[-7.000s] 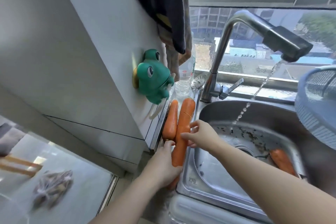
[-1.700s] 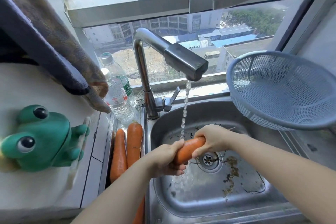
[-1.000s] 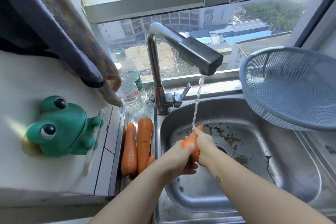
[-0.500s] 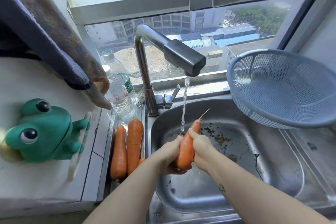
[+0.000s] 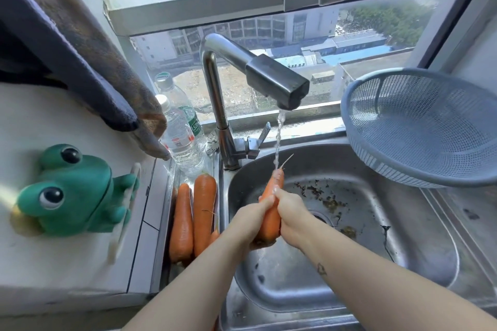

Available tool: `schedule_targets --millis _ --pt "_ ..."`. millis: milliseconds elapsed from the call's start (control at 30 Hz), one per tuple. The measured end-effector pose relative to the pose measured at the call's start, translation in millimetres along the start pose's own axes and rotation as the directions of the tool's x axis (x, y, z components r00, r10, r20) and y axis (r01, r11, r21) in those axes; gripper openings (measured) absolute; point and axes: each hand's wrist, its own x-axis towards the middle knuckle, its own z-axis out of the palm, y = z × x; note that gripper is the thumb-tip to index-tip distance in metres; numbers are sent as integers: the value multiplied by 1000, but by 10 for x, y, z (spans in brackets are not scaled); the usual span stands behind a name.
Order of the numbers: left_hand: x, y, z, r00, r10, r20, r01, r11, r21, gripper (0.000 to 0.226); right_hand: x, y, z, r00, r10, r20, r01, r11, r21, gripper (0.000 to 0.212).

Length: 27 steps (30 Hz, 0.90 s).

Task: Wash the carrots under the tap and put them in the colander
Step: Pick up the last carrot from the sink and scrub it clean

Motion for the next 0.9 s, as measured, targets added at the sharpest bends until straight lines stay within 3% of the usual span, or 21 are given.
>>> schedule_targets --millis 100,267,367,467,533,667,733,833,900 --pt "11 91 -17 995 -72 -74 65 993 -94 49 10 54 -70 990 -98 103 107 990 -87 39" --pt "-1 157 -61 991 -118 -68 103 977 -187 32 -6 166 -234 907 -151 393 222 965 -143 73" --pt "-32 177 18 995 -56 -77 44 986 -161 24 16 138 -160 940 -195 279 253 949 -190 54" --pt "-21 150 111 991 74 -112 -65 994 87 23 50 66 -65 978 -196 64 206 949 -237 32" --pt "11 114 74 988 93 -120 -78 989 127 27 22 74 -49 982 -160 97 172 977 -129 33" --pt "8 130 -87 997 -14 -80 12 1000 -29 36 -89 -14 -197 919 -95 382 82 995 50 49" --pt "-1 140 -62 998 -22 -52 18 997 -73 46 -78 -57 -215 930 -78 358 76 997 21 45" --pt "33 106 23 998 61 -34 -59 996 63 49 -32 -82 -218 985 -26 171 17 998 56 39" --pt "19 130 3 997 68 -19 -67 996 59 49 -50 -122 -282 968 -8 251 -21 993 112 35"
